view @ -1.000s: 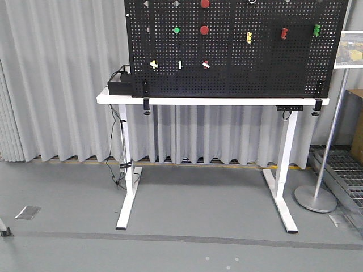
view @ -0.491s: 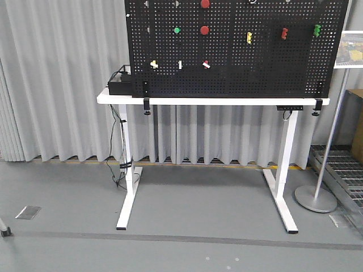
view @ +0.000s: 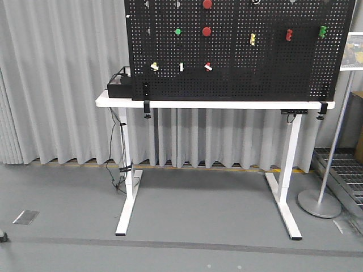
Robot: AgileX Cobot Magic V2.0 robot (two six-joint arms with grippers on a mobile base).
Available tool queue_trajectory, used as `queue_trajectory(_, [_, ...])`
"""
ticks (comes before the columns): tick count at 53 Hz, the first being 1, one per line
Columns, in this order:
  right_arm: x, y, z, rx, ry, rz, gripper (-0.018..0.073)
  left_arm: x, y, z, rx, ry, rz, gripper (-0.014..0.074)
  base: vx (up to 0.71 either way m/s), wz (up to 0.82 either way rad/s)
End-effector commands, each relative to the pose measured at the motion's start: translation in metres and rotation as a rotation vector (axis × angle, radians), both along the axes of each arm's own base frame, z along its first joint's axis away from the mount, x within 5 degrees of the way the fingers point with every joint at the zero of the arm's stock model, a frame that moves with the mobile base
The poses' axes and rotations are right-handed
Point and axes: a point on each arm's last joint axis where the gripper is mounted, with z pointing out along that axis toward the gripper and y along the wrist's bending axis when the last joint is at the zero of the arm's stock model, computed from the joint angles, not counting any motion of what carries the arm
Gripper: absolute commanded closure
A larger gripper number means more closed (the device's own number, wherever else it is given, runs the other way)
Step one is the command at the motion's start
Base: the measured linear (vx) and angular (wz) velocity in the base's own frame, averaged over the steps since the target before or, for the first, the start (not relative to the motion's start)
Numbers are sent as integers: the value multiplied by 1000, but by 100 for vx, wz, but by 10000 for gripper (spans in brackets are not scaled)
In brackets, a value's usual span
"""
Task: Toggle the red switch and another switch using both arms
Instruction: 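Drive the base forward up to the black pegboard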
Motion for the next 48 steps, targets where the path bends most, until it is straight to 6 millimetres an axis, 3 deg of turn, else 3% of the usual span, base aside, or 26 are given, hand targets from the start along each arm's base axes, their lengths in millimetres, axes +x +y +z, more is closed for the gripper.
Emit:
queue_trajectory(1, [0, 1, 6, -28, -85, 9, 566, 0, 0, 3, -15, -84, -2, 594, 20, -1])
queue_trajectory(48, [0, 1, 6, -28, -85, 9, 566, 0, 0, 3, -15, -84, -2, 594, 34, -2])
